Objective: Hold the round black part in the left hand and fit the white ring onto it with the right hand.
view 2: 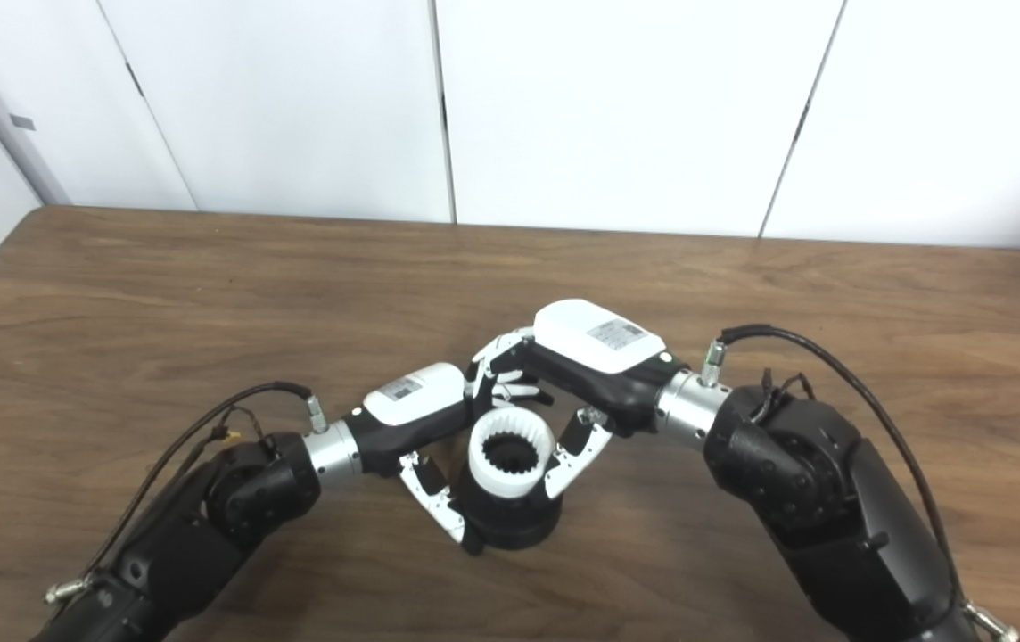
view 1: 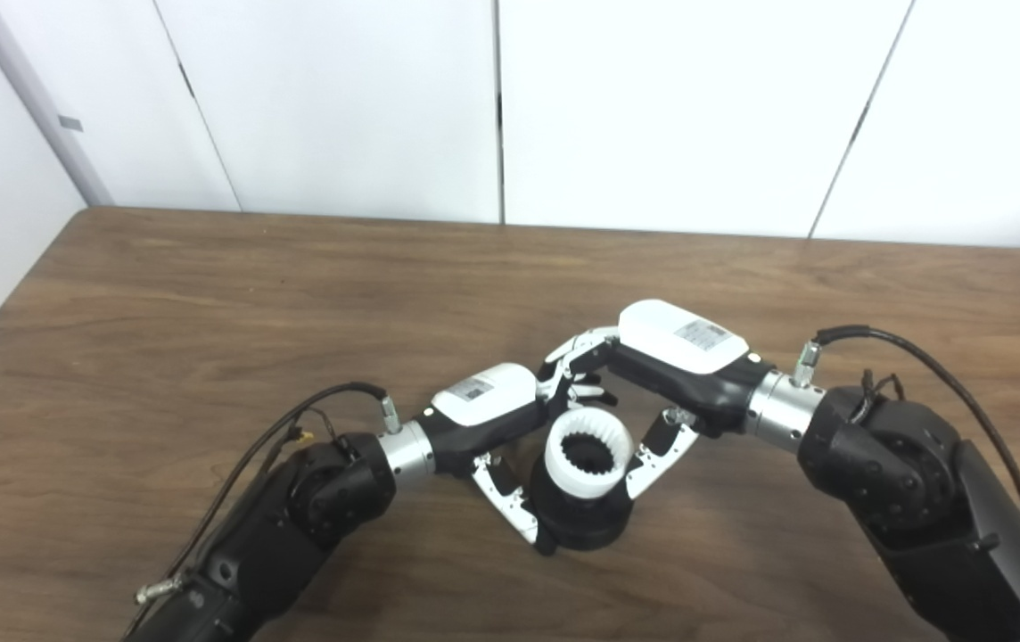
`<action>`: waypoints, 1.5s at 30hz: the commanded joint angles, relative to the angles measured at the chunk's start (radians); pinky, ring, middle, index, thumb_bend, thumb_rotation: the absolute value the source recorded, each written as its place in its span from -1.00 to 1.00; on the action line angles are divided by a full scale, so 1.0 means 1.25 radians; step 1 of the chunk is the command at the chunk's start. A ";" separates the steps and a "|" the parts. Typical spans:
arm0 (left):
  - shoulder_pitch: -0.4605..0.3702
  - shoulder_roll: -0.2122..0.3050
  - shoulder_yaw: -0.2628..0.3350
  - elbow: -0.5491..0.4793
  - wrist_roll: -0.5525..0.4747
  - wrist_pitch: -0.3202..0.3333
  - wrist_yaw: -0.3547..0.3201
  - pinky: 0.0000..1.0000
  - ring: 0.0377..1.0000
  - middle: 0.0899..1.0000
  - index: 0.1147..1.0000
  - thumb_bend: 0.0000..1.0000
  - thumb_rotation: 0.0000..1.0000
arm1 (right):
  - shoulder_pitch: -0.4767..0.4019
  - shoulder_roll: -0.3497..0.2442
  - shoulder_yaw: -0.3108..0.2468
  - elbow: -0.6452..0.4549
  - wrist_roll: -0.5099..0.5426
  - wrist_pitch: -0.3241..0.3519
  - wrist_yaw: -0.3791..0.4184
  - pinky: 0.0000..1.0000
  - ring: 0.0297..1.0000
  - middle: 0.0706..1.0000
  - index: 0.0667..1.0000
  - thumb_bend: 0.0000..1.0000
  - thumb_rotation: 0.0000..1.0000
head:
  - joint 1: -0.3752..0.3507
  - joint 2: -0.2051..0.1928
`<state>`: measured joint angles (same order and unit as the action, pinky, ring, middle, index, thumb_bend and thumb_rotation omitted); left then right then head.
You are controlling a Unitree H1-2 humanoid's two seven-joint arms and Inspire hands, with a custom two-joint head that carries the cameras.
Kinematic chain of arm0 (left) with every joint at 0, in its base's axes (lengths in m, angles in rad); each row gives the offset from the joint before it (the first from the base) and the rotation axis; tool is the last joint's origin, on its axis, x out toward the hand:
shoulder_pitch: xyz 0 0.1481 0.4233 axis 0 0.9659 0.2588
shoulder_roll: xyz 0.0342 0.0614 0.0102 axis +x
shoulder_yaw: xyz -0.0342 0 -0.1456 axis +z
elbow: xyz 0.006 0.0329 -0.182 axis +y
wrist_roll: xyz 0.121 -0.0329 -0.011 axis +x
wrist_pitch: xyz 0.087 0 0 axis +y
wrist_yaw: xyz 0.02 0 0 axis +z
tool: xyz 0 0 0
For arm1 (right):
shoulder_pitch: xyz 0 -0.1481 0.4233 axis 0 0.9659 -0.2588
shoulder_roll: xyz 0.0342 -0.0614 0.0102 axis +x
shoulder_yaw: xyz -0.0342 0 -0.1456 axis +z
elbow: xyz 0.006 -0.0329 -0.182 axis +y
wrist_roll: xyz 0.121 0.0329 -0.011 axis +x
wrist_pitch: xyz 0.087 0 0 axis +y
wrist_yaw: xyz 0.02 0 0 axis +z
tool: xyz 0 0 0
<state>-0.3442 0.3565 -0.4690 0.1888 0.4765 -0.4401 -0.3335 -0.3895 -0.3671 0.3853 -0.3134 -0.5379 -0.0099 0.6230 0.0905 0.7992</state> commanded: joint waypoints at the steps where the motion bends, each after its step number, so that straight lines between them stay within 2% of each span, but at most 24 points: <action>1: -0.004 0.006 -0.007 -0.005 0.005 -0.001 -0.023 0.81 0.98 0.85 -0.16 0.04 -0.83 | -0.026 0.002 -0.008 -0.006 -0.003 -0.023 -0.025 0.42 0.56 0.50 -0.11 0.04 -0.71 | 0.001 0.001; 9: -0.006 0.005 -0.007 -0.012 0.004 0.013 -0.033 0.80 0.98 0.85 -0.16 0.04 -0.84 | -0.019 0.003 0.001 0.010 -0.010 -0.031 -0.027 0.42 0.56 0.50 -0.11 0.04 -0.71 | 0.003 0.003; 28: -0.007 0.000 -0.001 -0.003 0.000 -0.006 -0.020 0.87 0.99 0.89 -0.16 0.04 -0.84 | -0.001 -0.014 0.027 0.012 -0.035 -0.027 -0.006 0.45 0.58 0.51 -0.11 0.04 -0.72 | -0.001 0.007; 31: -0.006 0.001 -0.003 -0.012 0.010 0.006 -0.025 0.87 0.99 0.90 -0.16 0.04 -0.84 | 0.001 -0.013 0.031 0.014 -0.040 -0.026 -0.007 0.45 0.58 0.51 -0.11 0.04 -0.72 | -0.002 0.008; 36: -0.006 0.000 0.001 -0.003 -0.001 -0.004 -0.023 0.87 0.99 0.89 -0.16 0.04 -0.84 | 0.000 -0.011 0.032 0.016 -0.040 -0.018 -0.004 0.46 0.58 0.52 -0.11 0.04 -0.72 | -0.002 0.007; 43: -0.006 0.003 0.000 -0.013 0.013 0.008 -0.030 0.85 0.97 0.83 -0.16 0.04 -0.84 | -0.008 -0.017 0.028 0.004 -0.030 0.013 0.023 0.43 0.58 0.58 -0.08 0.04 -0.68 | -0.003 0.007; 44: -0.007 0.003 0.000 -0.013 0.014 0.011 -0.031 0.87 0.98 0.82 -0.16 0.04 -0.84 | -0.010 -0.018 0.028 0.001 -0.031 0.017 0.027 0.42 0.57 0.59 0.12 0.33 -0.52 | -0.004 0.006; 45: -0.007 0.003 0.000 -0.013 0.014 0.013 -0.032 0.88 0.98 0.82 -0.16 0.04 -0.84 | -0.011 -0.019 0.028 0.000 -0.032 0.019 0.030 0.42 0.57 0.60 0.23 0.49 -0.44 | -0.004 0.006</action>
<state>-0.3410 0.3545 -0.4656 0.1883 0.4710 -0.4363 -0.3544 -0.3739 -0.3709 0.4251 -0.2896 -0.5765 0.0033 0.6447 0.0844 0.8069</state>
